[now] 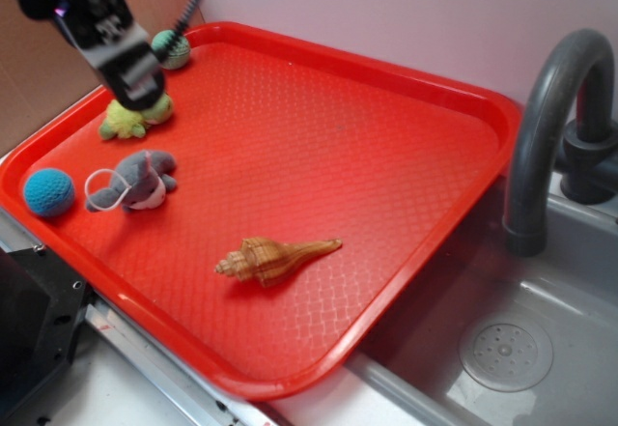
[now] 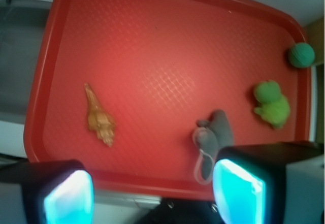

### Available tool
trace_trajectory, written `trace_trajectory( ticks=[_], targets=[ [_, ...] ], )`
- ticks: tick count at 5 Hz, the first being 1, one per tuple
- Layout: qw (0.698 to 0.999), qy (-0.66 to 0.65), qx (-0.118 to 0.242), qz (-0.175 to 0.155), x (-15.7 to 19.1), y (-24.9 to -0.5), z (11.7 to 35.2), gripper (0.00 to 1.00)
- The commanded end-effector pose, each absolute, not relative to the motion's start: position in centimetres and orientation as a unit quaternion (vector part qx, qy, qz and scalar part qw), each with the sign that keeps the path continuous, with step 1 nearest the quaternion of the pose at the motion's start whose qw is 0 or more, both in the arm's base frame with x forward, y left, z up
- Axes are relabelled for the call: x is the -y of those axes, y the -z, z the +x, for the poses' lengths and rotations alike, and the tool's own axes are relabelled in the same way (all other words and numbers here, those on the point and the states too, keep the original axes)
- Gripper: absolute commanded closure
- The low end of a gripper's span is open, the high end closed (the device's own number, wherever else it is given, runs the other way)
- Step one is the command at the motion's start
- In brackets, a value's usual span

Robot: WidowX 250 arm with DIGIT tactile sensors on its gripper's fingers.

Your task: Grab the shell.

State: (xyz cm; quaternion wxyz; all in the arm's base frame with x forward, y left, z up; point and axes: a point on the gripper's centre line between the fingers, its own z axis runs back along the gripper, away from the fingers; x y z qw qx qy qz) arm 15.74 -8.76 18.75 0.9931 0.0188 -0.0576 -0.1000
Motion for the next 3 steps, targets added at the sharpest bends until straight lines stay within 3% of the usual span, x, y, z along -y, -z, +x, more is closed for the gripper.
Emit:
trace_trajectory(
  ticks=[1, 3],
  targets=[
    [0.989, 0.146, 0.036, -0.004, 11.8, -14.7, 16.0, 0.00],
    [0.983, 0.185, 0.023, -0.001, 12.7, -11.6, 17.0, 0.00]
  ],
)
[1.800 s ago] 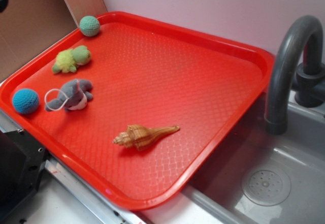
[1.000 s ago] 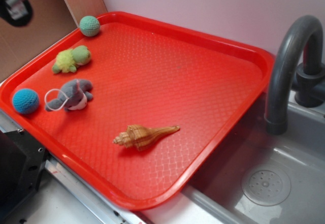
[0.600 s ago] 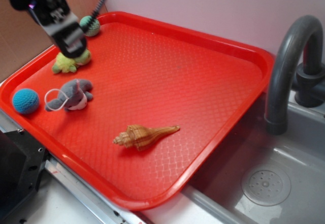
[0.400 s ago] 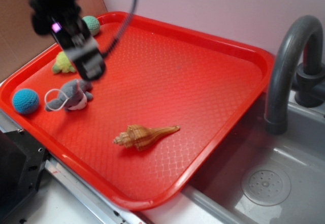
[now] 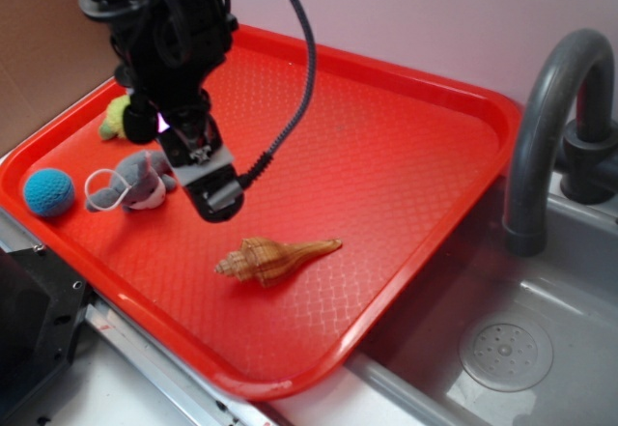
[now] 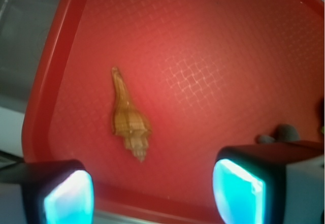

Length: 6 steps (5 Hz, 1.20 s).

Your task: Grab the shell.

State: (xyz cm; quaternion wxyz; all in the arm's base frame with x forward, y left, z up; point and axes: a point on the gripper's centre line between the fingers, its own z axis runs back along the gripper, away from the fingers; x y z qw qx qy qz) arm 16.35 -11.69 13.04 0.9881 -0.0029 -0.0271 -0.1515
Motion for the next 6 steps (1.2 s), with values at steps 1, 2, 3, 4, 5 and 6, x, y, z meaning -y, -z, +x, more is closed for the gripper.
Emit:
trace_trajectory(
  ticks=[1, 2, 3, 4, 5, 6],
  targets=[
    [0.980, 0.196, 0.018, -0.002, 12.8, -10.6, 17.3, 0.00],
    [0.976, 0.217, 0.004, -0.030, 13.3, -8.6, 17.9, 0.00],
    [0.971, 0.238, -0.019, -0.018, 14.1, -6.6, 17.7, 0.00],
    [0.968, 0.247, -0.036, -0.010, 14.5, -5.2, 17.6, 0.00],
    [0.964, 0.259, -0.055, 0.001, 14.9, -3.7, 17.4, 0.00],
    [0.962, 0.267, -0.056, 0.015, 15.2, -3.1, 17.0, 1.00]
  ],
)
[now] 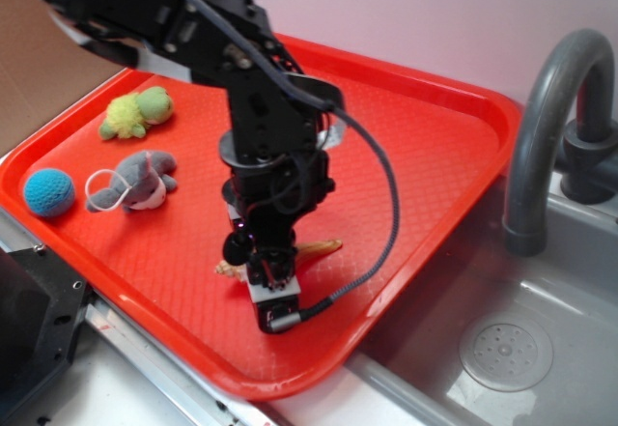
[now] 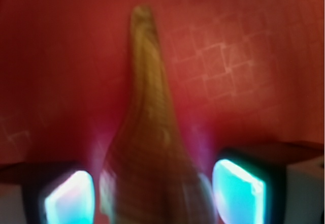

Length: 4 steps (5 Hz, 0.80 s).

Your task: Grab the shell.

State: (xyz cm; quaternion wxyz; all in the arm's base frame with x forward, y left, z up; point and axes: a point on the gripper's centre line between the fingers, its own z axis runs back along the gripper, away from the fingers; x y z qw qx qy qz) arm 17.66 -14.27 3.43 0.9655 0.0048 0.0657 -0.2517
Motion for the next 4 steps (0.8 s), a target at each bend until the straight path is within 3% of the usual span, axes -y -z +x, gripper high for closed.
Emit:
trace_trajectory(
  ticks=[1, 2, 3, 4],
  targets=[
    [0.963, 0.264, -0.050, 0.012, 15.2, -3.4, 16.8, 1.00],
    [0.964, 0.262, -0.043, 0.022, 14.9, -3.6, 16.8, 1.00],
    [0.978, 0.207, -0.034, 0.001, 12.3, -7.4, 19.2, 1.00],
    [0.986, 0.165, 0.005, -0.017, 9.5, -12.4, 21.4, 1.00]
  ],
)
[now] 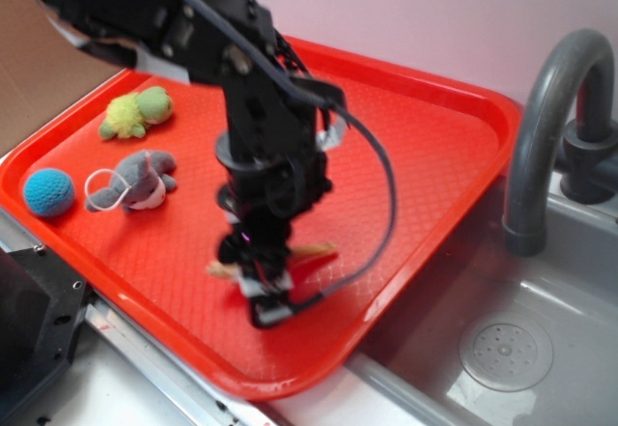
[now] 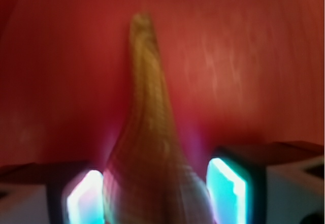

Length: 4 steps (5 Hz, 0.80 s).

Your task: Grab the shell.

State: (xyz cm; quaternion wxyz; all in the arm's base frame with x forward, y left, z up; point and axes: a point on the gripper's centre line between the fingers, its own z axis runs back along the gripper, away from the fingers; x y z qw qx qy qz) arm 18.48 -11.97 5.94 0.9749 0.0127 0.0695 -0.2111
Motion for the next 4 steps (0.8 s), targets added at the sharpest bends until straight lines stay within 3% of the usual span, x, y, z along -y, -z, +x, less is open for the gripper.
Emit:
trace_trajectory(
  ticks=[1, 3, 4],
  targets=[
    [0.990, 0.131, 0.040, -0.021, 6.4, -17.5, 21.6, 1.00],
    [0.995, 0.026, 0.093, -0.008, 2.5, -24.0, 18.4, 1.00],
    [0.992, 0.101, 0.069, 0.017, 3.2, -23.3, 19.5, 1.00]
  ],
)
